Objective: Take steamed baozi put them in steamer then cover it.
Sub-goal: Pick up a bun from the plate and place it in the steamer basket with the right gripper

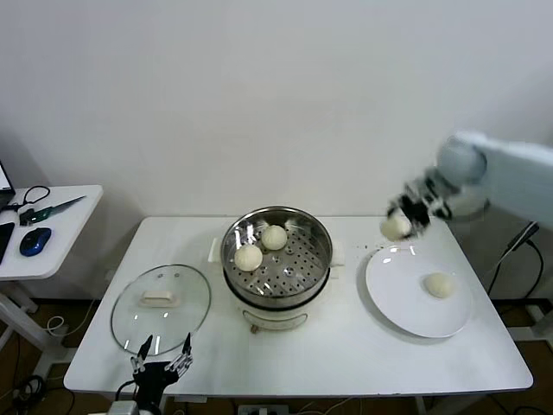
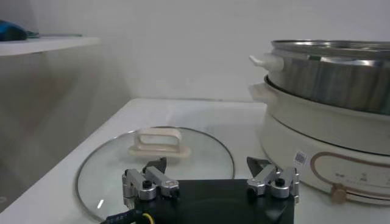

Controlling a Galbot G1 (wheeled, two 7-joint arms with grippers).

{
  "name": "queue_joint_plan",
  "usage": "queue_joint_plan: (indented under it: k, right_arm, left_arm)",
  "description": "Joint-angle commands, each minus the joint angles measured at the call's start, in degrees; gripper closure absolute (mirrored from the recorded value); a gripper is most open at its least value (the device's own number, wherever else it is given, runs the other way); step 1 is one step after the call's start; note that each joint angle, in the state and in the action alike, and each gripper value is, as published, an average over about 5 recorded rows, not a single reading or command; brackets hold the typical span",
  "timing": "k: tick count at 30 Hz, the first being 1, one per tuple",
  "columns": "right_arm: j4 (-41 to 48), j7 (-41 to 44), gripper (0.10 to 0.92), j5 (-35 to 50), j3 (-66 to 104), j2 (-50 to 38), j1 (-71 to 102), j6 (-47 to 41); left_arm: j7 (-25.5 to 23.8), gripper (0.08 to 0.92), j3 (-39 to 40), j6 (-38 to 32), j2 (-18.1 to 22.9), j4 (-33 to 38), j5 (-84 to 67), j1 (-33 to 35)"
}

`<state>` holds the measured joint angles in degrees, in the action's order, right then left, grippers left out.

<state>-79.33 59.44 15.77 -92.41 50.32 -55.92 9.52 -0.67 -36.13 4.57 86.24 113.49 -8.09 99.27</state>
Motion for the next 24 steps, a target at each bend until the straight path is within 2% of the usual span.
queue_joint_plan:
  k: [1,6,12,24]
  right_arm:
    - [-17.9,-0.6,0.364,-3.5,-0.4,12.7,-12.4,9.5]
    - [-21.3,-4.8,0.364,-9.1,-0.4,16.5,-4.9,8.7]
    - [-16.9,-8.7,0.364,-18.1,0.4,19.2,4.9,9.6]
    - [-10.9,-11.2,0.364,-24.3,-0.7,21.2,14.5,8.6]
  left_arm:
    - [0.0,0.177,-0.1,0.0,0.0,0.3,0.0,0.2]
    - [0.1,0.177,-0.5,-0.3,-0.1,0.5,-0.3,0.6]
    - [0.1,0.177,-0.8,-0.4,-0.1,0.9,-0.7,0.8]
    - [0.2,0.177,-1.1,-0.5,-0.1,1.8,-1.0,1.4]
